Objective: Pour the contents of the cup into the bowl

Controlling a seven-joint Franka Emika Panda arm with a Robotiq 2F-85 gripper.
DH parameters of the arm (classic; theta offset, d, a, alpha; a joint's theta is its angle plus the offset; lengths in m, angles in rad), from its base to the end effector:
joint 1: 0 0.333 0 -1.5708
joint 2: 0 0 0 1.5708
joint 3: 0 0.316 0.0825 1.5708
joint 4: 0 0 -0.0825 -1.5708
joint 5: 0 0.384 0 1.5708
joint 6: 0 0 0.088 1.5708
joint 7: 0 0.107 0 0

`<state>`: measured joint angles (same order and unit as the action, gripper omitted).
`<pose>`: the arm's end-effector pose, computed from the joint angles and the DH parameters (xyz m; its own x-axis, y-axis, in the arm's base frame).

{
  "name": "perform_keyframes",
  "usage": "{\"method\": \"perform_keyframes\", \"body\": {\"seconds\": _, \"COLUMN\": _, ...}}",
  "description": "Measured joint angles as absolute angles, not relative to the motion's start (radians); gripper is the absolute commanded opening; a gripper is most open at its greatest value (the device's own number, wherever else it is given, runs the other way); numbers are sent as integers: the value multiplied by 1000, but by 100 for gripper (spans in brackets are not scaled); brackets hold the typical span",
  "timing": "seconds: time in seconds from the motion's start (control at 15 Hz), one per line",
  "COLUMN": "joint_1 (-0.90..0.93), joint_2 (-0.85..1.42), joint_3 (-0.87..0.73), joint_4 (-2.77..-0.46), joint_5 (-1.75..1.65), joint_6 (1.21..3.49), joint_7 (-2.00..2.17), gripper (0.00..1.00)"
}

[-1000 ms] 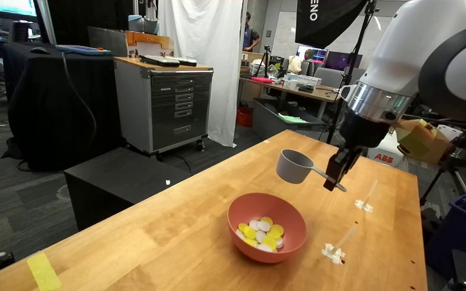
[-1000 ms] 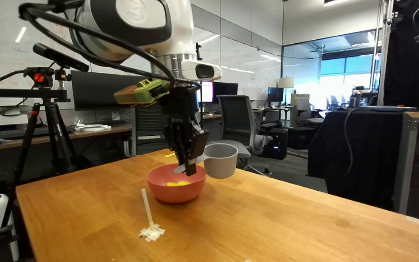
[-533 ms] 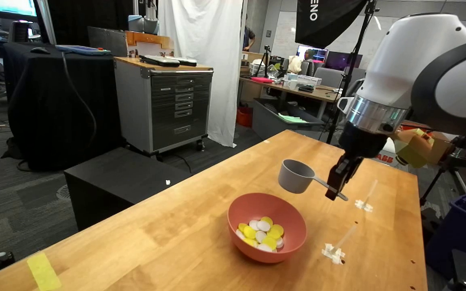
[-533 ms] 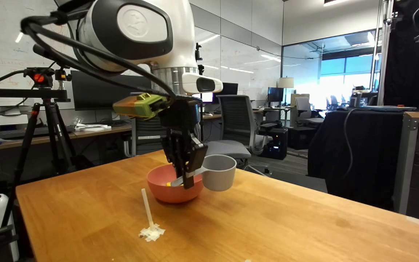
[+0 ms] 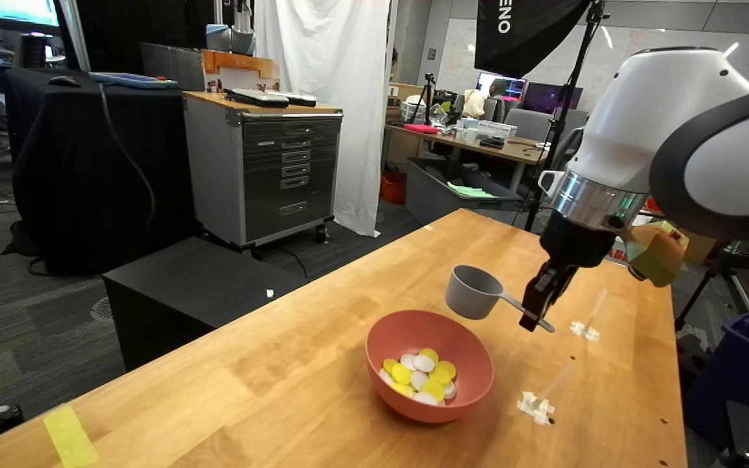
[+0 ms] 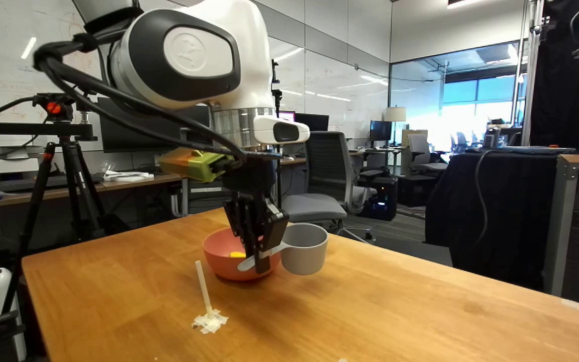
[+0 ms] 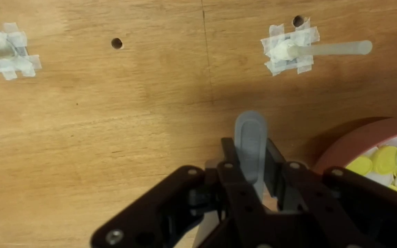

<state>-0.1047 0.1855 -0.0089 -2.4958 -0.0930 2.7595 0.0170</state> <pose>0.4771 -0.0506 0.2211 0.9961 -0.0437 0.0769 -0.0470 -0.9980 0.0416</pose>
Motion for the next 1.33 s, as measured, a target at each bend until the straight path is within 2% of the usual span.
{"method": "perform_keyframes", "body": {"seconds": 0.87, "joint_1": -101, "joint_2": 263, "joint_3": -70, "joint_4": -2490, "joint_5": -115, "joint_6": 2834, "joint_7": 17, "gripper": 11}}
{"method": "perform_keyframes", "body": {"seconds": 0.93, "joint_1": -100, "joint_2": 265, "joint_3": -73, "joint_4": -2489, "joint_5": -115, "joint_6": 2835, "joint_7": 17, "gripper": 16}}
{"method": "perform_keyframes", "body": {"seconds": 1.0, "joint_1": -99, "joint_2": 268, "joint_3": -76, "joint_4": -2488, "joint_5": -115, "joint_6": 2835, "joint_7": 17, "gripper": 30}}
{"method": "perform_keyframes", "body": {"seconds": 1.13, "joint_1": -96, "joint_2": 275, "joint_3": -81, "joint_4": -2483, "joint_5": -115, "joint_6": 2835, "joint_7": 17, "gripper": 38}}
{"method": "perform_keyframes", "body": {"seconds": 1.33, "joint_1": -94, "joint_2": 284, "joint_3": -90, "joint_4": -2474, "joint_5": -115, "joint_6": 2835, "joint_7": 17, "gripper": 55}}
